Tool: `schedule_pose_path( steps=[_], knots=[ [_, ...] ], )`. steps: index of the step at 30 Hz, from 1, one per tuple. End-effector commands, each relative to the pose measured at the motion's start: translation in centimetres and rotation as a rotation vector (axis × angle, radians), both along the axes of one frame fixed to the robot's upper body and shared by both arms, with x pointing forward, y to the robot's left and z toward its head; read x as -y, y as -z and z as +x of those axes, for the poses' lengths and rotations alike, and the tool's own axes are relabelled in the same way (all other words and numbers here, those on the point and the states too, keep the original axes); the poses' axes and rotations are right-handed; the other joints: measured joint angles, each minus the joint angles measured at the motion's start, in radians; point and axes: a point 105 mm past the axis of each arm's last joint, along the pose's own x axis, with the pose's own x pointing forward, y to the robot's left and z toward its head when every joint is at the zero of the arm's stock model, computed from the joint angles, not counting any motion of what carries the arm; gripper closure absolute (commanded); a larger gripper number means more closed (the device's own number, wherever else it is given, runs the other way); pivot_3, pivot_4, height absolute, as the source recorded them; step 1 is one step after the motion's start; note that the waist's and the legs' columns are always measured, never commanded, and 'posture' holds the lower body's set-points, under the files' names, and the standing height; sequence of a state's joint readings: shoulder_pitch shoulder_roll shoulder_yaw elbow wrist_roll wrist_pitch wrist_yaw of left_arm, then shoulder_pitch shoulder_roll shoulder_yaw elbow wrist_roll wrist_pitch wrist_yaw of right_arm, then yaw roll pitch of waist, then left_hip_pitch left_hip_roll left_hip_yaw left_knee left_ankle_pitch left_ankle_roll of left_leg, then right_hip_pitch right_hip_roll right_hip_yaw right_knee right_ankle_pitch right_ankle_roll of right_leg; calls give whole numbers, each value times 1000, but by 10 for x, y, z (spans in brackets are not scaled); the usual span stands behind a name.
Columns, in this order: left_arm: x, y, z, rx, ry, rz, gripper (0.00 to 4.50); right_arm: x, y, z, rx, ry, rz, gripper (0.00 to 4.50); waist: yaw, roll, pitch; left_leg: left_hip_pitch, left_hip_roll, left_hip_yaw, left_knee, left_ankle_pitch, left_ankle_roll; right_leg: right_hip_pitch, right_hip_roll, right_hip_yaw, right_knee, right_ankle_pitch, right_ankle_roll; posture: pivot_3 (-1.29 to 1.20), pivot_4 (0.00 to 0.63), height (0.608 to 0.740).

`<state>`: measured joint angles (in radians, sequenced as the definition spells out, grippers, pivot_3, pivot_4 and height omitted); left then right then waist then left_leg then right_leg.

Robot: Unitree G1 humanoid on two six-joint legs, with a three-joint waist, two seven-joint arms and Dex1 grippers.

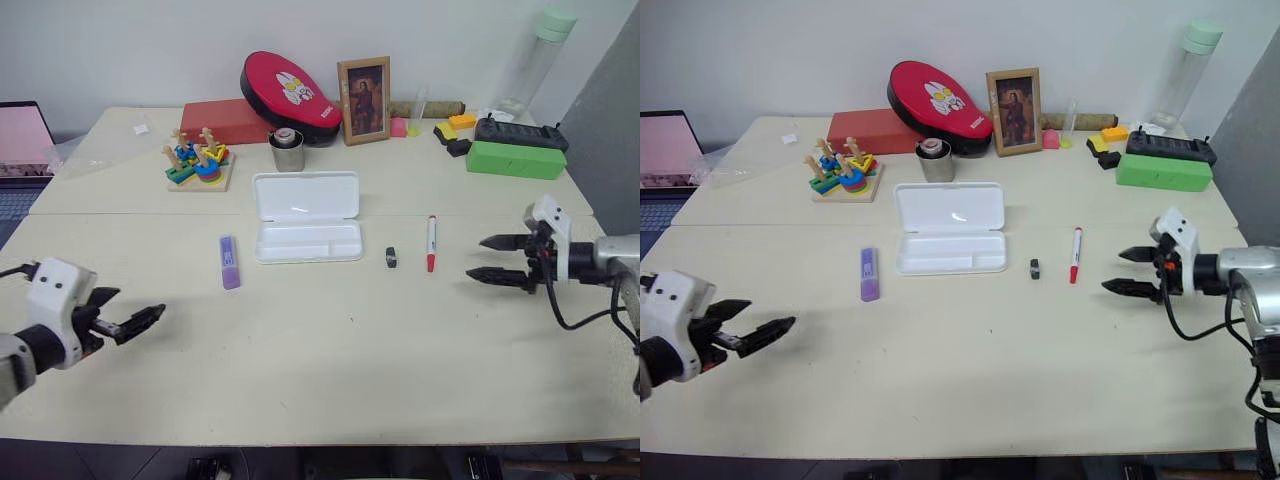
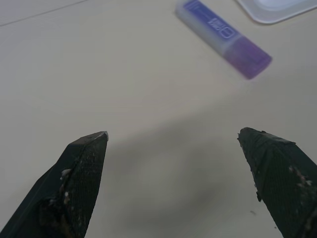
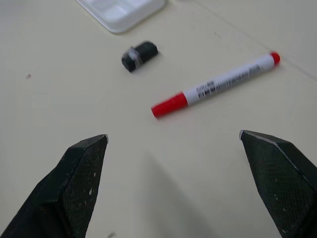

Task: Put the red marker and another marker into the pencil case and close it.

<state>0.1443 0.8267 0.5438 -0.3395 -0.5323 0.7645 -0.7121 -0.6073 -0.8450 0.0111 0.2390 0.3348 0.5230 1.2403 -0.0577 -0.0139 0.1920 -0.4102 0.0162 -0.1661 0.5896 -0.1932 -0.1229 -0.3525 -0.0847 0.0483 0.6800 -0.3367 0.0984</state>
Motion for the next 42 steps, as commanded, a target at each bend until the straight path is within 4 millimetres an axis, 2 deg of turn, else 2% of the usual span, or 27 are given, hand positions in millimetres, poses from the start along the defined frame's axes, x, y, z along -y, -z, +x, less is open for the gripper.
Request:
schedule_pose_path(
  steps=[1, 5, 9, 11, 19, 23, 28, 31, 34, 42],
  knots=[
    [68, -15, 19, 124, 206, -102, 0, -49, -13, 12, 86, -134, 15, 20, 1, 0, 0, 0, 0, -1, 0, 0, 0, 0, 0, -1, 0, 0, 0, 0, 150, 740],
    [107, -23, 33, 205, 307, -171, 0, -90, -5, 22, 102, -222, 26, 20, 0, -2, -1, -1, 0, -1, 3, 0, -1, 1, 0, 0, 0, 1, 1, 0, 150, 740],
    [143, -21, 36, 200, 422, -207, 0, -118, 6, 25, 106, -293, 26, 20, 0, -2, -1, -1, 0, -1, 2, 2, -3, 0, 0, -1, -1, 1, 1, 0, 150, 740],
    [153, -22, 37, 207, 452, -222, 0, -132, 13, 26, 105, -328, 12, 20, 0, -2, -1, -2, 0, -1, 2, 2, -3, 0, 0, -1, -1, 1, 1, 0, 150, 740],
    [166, -20, 39, 207, 478, -238, 0, -172, 24, 34, 126, -391, -2, 20, -9, -2, -1, -1, 0, -1, 2, 2, -3, 0, 0, -1, 1, 1, 1, 0, 150, 740],
    [168, -19, 38, 203, 476, -245, 0, -182, 37, 37, 126, -413, -66, 20, -12, -2, -1, -1, 0, -1, 2, 2, -3, 0, 0, -1, 1, 1, 1, 0, 150, 740],
    [168, -16, 37, 201, 458, -247, 0, -182, 57, 41, 109, -433, -187, 20, -15, -2, -1, -1, 0, -2, 2, 2, -3, 0, 0, -1, 1, 1, 1, 0, 150, 740],
    [167, -17, 37, 207, 447, -250, 0, -182, 61, 41, 100, -449, -231, 518, -17, -2, -1, -1, -1, -2, 2, 2, -3, 0, 0, -1, 1, 1, 1, 0, 150, 740],
    [165, -19, 37, 216, 435, -259, 0, -185, 55, 48, 136, -423, -230, 1385, -18, -2, -1, -1, -1, -2, 2, 2, -3, 0, 0, -1, 1, 1, 1, 0, 150, 740],
    [160, -20, 37, 220, 424, -261, 0, -187, 50, 49, 163, -443, -221, 3400, -24, -2, -1, -1, -1, -2, 2, 2, -4, 0, 0, -1, 1, 1, 1, 0, 150, 740]
  ],
)
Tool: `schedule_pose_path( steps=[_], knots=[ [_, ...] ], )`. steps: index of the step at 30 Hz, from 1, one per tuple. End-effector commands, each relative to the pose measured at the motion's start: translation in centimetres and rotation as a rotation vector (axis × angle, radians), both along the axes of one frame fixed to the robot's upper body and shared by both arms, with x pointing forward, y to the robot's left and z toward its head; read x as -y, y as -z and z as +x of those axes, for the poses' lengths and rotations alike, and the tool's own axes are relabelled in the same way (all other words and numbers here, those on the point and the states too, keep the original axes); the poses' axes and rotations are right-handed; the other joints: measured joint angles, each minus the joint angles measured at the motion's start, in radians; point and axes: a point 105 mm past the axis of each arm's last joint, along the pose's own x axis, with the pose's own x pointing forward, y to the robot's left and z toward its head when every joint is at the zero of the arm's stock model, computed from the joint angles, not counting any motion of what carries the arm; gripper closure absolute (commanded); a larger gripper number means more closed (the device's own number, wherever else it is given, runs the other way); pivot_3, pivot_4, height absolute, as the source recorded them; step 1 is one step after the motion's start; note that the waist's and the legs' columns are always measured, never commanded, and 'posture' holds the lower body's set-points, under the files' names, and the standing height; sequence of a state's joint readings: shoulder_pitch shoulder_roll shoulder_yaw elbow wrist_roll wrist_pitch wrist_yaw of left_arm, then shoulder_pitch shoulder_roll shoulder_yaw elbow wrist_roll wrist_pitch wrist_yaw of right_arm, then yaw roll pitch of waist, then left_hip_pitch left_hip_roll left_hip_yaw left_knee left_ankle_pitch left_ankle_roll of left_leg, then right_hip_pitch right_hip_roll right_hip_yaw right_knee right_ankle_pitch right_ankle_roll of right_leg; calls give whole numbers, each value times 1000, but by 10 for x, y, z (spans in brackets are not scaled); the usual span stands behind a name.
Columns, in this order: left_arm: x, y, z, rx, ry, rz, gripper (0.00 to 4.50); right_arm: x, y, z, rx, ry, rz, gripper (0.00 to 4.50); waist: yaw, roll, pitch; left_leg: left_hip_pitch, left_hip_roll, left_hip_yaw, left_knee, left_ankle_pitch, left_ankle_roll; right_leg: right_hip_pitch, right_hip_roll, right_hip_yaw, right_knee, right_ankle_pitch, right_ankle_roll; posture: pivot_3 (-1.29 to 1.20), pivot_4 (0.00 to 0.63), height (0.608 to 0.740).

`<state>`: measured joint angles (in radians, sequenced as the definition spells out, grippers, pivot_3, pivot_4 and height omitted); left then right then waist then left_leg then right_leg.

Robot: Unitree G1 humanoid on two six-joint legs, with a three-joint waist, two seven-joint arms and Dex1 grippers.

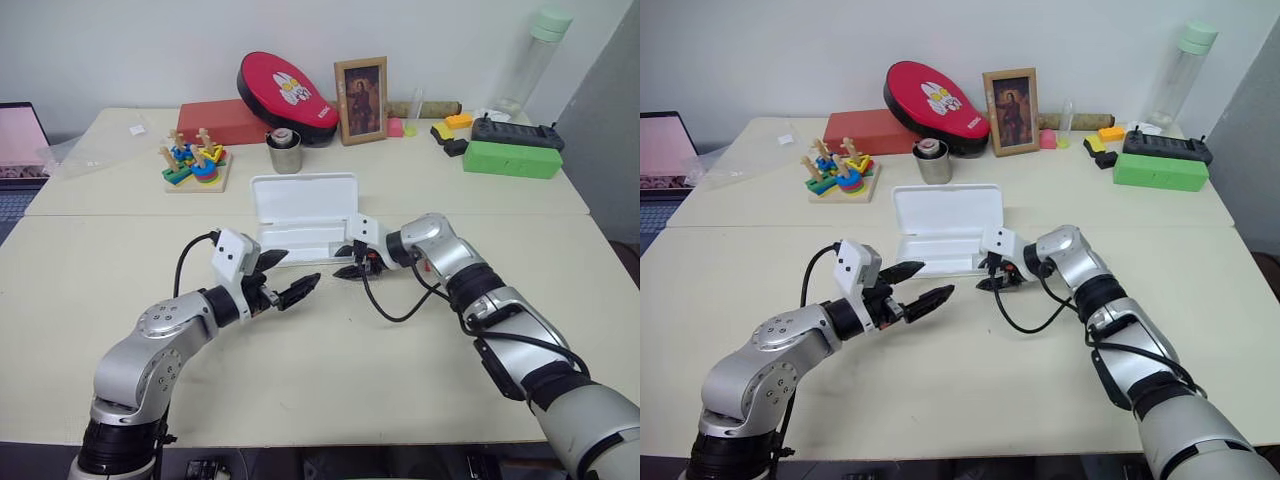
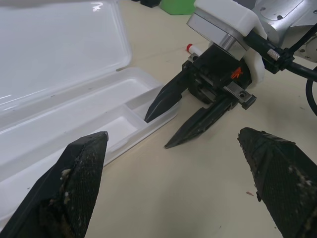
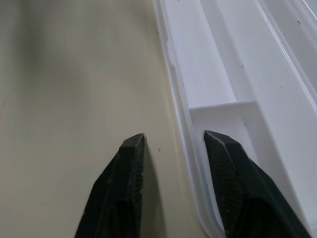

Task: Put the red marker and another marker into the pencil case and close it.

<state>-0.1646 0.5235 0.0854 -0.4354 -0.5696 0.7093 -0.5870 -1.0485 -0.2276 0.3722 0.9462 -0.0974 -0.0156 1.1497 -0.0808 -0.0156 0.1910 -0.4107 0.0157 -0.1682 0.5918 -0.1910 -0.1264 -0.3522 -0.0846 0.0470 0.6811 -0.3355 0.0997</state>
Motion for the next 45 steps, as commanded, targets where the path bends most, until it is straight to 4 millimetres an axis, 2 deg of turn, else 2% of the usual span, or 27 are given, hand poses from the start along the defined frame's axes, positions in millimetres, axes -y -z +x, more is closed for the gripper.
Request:
schedule_pose_path(
  steps=[1, 4, 12, 17, 21, 25, 28, 35, 45],
  knots=[
    [-2, -17, -2, 72, 6, -10, 0, 0, -12, 4, 40, -8, 24, 3648, -1, 0, 0, 0, 0, 0, 0, 0, 0, 0, 0, 0, 0, 0, 0, 0, 150, 740],
    [-2, -17, -2, 69, 9, -6, 0, 0, -17, 4, 59, -15, 38, 4410, -2, 0, 0, 0, 0, 0, 0, 0, 0, 0, 0, 0, 0, 0, 0, 0, 150, 740],
    [-8, -18, -7, 60, 12, -2, 0, 2, -34, -5, 116, -78, 84, 4481, -3, 0, 0, 0, 0, 0, 0, 0, 0, 0, 0, 0, 0, 0, 0, 0, 150, 740],
    [-22, -13, -22, 21, 0, 15, 0, 19, -30, -31, 102, -148, 59, 4481, -2, 0, 0, 0, 0, 0, -1, 0, 0, 0, 0, 0, -1, 0, 0, 0, 150, 740],
    [-31, 1, -46, -55, 5, 46, 0, 37, -15, -65, 66, -172, 15, 4481, 1, 0, 0, 0, 0, 0, -1, -1, 2, 0, 0, 0, -1, 0, 0, 0, 150, 740],
    [-33, 2, -58, -86, 17, 28, 0, 38, -5, -89, 47, -189, -8, 4481, 2, 1, 1, 0, 0, 0, 0, -2, 3, 0, 0, 0, 1, 0, 0, 0, 150, 740],
    [-33, 2, -59, -90, 22, 33, 0, 35, 2, -100, 47, -209, -28, 4481, 4, 1, 1, 2, 0, 0, 0, -2, 3, 2, 0, 1, 0, 0, 0, 0, 150, 740],
    [-30, 0, -55, -85, 39, 32, 0, 17, 2, -113, 31, -238, 1, 4481, 9, 1, 1, 2, 0, 0, 0, -2, 3, 2, 0, 0, 0, 0, 0, 0, 150, 740],
    [-29, 1, -56, -88, 52, 39, 0, 14, 13, -105, 9, -180, -4, 4481, 22, 1, 1, 2, 0, 0, 0, -2, 3, 2, 0, 0, 0, 0, 0, 0, 150, 740]
  ],
)
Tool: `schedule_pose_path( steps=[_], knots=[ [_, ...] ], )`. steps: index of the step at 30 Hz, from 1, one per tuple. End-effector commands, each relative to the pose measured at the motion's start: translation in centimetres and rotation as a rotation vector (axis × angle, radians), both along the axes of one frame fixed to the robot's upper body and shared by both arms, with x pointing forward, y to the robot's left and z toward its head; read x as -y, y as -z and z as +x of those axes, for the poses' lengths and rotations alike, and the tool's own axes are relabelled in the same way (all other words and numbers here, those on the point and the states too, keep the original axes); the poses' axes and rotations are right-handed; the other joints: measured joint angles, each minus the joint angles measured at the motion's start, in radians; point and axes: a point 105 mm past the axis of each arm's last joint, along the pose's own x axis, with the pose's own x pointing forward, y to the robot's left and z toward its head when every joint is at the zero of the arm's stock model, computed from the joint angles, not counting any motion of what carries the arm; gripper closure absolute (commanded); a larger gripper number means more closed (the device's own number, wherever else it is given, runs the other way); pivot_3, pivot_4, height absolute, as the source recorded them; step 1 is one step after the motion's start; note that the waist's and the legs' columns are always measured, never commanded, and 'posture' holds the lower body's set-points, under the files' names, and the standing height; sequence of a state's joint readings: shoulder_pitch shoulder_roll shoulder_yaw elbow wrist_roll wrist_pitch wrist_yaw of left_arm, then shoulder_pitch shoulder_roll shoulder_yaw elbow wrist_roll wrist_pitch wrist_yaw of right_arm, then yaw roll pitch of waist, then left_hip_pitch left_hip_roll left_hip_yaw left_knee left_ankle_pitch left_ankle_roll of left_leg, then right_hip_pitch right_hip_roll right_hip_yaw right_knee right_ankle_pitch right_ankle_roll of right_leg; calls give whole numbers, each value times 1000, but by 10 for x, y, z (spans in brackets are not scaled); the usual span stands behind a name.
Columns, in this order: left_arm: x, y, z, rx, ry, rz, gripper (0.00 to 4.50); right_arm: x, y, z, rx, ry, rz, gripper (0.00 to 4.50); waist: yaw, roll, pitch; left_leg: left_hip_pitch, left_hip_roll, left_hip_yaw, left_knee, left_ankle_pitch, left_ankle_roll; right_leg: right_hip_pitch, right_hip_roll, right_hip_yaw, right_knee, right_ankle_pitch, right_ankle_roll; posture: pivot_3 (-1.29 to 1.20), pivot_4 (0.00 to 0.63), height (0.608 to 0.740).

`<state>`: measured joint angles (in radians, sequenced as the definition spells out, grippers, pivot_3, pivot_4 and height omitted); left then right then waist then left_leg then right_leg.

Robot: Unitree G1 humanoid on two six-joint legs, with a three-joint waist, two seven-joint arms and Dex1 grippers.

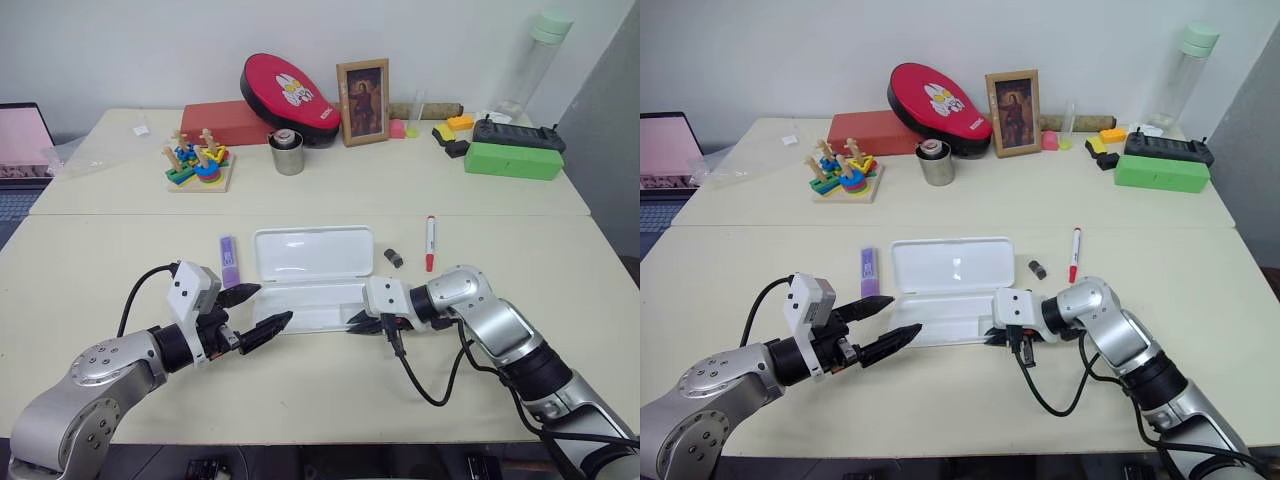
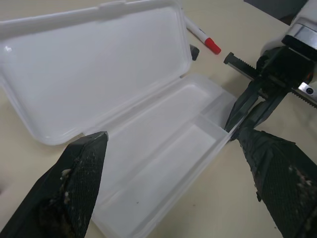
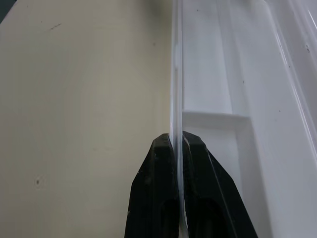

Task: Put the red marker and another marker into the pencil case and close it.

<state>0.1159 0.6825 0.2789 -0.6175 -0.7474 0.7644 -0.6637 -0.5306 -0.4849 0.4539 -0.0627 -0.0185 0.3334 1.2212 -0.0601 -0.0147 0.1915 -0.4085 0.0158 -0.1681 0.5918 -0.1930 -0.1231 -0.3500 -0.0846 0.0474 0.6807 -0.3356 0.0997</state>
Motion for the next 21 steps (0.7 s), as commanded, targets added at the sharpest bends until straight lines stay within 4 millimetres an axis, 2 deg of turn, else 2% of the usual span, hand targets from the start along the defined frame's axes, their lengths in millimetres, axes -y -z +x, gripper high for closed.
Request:
schedule_pose_path(
  steps=[1, 7, 12, 13, 17, 18, 21],
  knots=[
    [4, -3, -2, 12, 26, 3, 0, -6, -5, -1, 22, -15, 17, 4228, 2, 0, 0, 0, 0, 0, 0, 0, 0, 0, 0, 0, 0, 0, 0, 0, 150, 740],
    [3, -3, -1, 16, 19, 1, 0, -5, -14, -2, 16, -13, 48, 2846, 3, 0, 0, 0, 0, 0, 0, 0, 0, 0, 0, 0, 0, 0, 0, 0, 150, 740],
    [9, -3, 2, 27, 33, -6, 0, -1, -34, -2, -29, 26, 126, 1636, 4, 0, 0, 0, 0, 0, 0, 0, 0, 0, 0, 0, 0, 0, 0, 0, 150, 740],
    [13, -5, 3, 35, 45, -10, 0, 2, -40, -1, -43, 48, 146, 1255, 5, 0, 0, 0, 0, 0, 0, 0, 0, 0, 0, 0, 0, 0, 0, 0, 150, 740],
    [28, -10, 8, 60, 96, -28, 0, 22, -61, 6, -85, 162, 218, 243, 9, 0, 0, 0, 0, 0, 0, 0, 0, 0, 0, 0, 0, 0, 0, 0, 150, 740],
    [33, -11, 9, 65, 113, -31, 0, 29, -66, 9, -90, 206, 235, 118, 10, 0, 0, 0, 0, 0, 0, 0, 0, 0, 0, 0, 0, 0, 0, 0, 150, 740],
    [52, -18, 16, 116, 172, -35, 0, 58, -78, 30, -93, 420, 289, 118, 12, 0, 0, 0, 0, 0, 0, 0, 0, 0, 0, 0, 0, 0, 0, 0, 150, 740]
  ],
)
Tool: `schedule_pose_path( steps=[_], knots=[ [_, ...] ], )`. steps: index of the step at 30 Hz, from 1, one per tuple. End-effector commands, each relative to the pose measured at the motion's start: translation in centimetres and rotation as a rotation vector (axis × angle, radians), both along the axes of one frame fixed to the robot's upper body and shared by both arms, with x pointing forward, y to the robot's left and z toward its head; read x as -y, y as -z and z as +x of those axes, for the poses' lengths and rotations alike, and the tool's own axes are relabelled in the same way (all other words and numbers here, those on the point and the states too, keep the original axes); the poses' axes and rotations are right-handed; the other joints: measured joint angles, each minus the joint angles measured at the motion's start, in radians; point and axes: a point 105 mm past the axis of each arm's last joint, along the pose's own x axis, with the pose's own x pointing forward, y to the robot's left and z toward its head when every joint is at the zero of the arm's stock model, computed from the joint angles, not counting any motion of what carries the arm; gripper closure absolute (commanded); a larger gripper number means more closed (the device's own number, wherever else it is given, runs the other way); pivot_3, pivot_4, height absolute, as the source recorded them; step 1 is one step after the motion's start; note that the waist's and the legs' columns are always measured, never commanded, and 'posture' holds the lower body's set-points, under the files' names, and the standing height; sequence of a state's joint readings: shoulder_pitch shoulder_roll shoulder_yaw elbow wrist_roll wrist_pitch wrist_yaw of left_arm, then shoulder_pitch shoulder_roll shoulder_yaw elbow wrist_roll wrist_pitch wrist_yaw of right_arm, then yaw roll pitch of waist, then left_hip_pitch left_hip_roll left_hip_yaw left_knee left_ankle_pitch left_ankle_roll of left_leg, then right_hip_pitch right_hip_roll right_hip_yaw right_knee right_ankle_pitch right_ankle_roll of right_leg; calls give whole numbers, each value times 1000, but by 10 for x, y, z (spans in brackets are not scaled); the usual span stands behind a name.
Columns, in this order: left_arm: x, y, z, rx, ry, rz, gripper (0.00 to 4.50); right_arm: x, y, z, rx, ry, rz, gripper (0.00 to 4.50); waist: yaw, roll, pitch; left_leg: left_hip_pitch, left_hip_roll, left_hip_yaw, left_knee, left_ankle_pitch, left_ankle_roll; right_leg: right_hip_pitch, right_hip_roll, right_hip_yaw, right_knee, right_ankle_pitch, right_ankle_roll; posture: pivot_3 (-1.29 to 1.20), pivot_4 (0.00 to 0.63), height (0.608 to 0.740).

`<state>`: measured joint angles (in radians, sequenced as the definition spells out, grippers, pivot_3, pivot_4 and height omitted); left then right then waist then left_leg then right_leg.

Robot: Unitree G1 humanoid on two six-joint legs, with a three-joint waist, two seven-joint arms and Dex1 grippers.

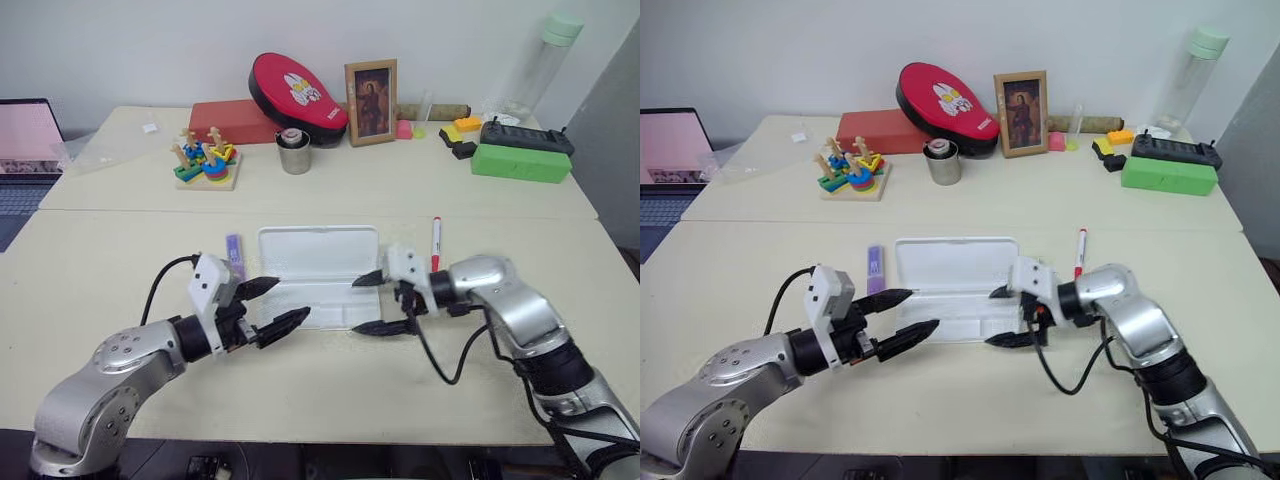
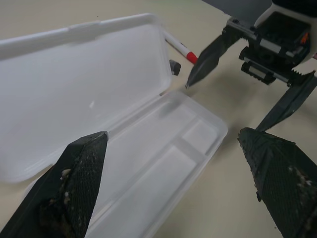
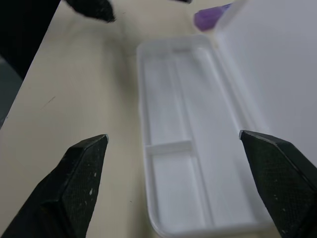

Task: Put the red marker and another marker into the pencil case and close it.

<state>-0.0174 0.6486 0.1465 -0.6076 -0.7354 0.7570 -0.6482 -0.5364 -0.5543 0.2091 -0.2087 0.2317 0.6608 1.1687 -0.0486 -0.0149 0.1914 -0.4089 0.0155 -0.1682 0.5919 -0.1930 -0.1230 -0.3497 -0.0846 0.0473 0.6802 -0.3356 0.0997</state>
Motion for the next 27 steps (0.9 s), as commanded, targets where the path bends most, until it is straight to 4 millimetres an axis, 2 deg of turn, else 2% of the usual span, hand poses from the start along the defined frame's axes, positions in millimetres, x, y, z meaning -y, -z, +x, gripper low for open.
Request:
schedule_pose_path(
  steps=[1, 6, 11, 14, 19, 23, 27],
  knots=[
    [25, -11, 9, 80, 82, -14, 0, 36, -24, 28, 18, 283, 67, 118, 1, 0, 0, 0, 0, 0, 0, 0, 0, 0, 0, 0, 0, 0, 0, 0, 150, 740],
    [65, -23, 22, 127, 237, -34, 0, 91, -18, 77, 3, 789, 55, 118, 4, 0, 0, 0, 0, 0, 1, 0, 0, 0, 0, 0, 0, 0, 0, 0, 150, 740],
    [97, -31, 33, 182, 330, -34, 0, 114, -2, 93, -33, 1061, 44, 118, -8, 0, 0, -3, 0, 0, 0, 0, 0, -3, 0, 0, 0, 0, 0, 0, 150, 740],
    [108, -34, 40, 216, 343, -19, 0, 116, 14, 93, -41, 1114, -18, 118, -10, 0, 0, -6, 0, 0, 0, 2, -3, -5, 0, 0, -1, 0, 0, 0, 150, 740],
    [120, -46, 51, 292, 311, -39, 0, 109, 38, 85, -117, 1140, -52, 118, -11, 0, 0, -6, 0, 0, 0, 2, -3, -5, 0, 0, 0, 0, 0, 0, 150, 740],
    [124, -51, 49, 305, 313, -60, 0, 110, 45, 83, -99, 1148, -96, 706, -11, 0, -1, -5, 0, 0, 1, 2, -3, -4, 0, 0, 0, 0, 0, 0, 150, 740],
    [123, -51, 47, 302, 311, -64, 0, 112, 42, 83, -86, 1152, -95, 1745, -9, 0, -1, -5, 0, 0, 1, 2, -3, -3, 0, 0, 0, 0, 0, 0, 150, 740]
  ],
)
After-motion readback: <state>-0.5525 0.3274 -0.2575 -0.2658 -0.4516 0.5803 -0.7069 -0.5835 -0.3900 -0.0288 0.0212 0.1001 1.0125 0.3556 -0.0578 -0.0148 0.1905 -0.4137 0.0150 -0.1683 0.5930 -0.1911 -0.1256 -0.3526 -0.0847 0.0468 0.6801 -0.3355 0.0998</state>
